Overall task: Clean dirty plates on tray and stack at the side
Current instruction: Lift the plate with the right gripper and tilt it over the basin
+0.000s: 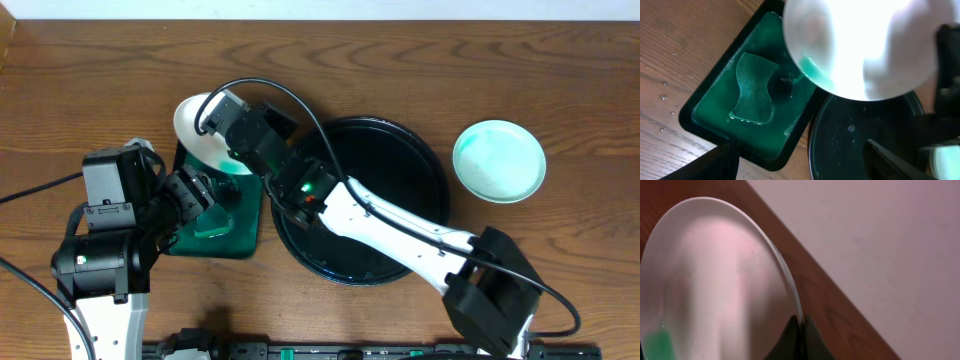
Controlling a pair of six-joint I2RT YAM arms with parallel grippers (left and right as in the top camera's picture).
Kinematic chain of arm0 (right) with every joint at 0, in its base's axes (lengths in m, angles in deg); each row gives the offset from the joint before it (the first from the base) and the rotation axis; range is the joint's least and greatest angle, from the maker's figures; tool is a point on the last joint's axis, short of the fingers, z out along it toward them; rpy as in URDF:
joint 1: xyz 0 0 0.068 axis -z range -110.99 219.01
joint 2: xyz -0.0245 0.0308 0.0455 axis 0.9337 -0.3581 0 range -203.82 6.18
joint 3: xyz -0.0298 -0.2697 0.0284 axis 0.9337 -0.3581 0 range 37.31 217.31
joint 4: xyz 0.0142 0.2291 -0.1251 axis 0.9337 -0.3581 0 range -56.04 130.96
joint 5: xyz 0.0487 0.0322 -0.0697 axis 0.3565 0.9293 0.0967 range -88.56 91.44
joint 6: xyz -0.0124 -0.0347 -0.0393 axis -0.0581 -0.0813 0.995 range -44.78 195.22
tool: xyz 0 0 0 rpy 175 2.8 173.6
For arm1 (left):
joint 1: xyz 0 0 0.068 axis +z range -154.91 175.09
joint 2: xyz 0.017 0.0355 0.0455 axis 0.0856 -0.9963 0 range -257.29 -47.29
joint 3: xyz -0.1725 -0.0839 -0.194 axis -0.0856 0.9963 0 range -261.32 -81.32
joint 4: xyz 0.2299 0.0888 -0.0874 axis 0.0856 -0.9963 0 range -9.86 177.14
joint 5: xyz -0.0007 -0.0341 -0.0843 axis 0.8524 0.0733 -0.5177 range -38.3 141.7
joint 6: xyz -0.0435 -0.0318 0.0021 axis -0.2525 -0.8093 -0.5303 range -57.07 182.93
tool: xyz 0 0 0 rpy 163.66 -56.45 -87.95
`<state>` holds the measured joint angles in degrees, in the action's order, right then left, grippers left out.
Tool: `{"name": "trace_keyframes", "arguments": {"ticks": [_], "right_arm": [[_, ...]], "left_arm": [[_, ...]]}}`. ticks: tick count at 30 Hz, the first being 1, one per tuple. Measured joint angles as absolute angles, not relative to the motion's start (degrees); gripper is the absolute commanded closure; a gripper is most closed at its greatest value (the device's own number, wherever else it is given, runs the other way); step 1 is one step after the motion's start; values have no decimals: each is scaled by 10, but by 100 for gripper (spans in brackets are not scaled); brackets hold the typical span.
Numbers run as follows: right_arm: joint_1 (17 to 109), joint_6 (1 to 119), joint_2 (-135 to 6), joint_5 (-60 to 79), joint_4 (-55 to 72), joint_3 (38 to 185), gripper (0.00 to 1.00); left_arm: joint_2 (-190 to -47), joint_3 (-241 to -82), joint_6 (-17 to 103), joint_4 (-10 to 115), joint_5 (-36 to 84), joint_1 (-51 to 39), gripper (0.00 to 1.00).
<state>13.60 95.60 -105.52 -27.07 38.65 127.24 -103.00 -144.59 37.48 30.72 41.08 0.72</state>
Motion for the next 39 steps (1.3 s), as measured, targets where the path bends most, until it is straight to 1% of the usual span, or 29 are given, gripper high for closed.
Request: {"name": "trace_keyframes", "arguments": {"ticks": [11,23,34,36,39], "right_arm": [[135,979,-1007,-319,409,1273,99],[114,1004,-1007,-331,396,1272,99],[116,1015,-1007,-339,406,1272,99],[119,1001,-1006,-343,411,1273,99],[124,1006,-1006,-329,399,1273,99]], "left_arm": [[-1030,-1446,375,307,411,7,21],[-1030,-1446,375,307,411,7,20],[-1030,-1446,375,307,411,7,20],[-1030,-1446,375,307,411,7,20],[-1030,-1446,375,307,411,7,20]]}}
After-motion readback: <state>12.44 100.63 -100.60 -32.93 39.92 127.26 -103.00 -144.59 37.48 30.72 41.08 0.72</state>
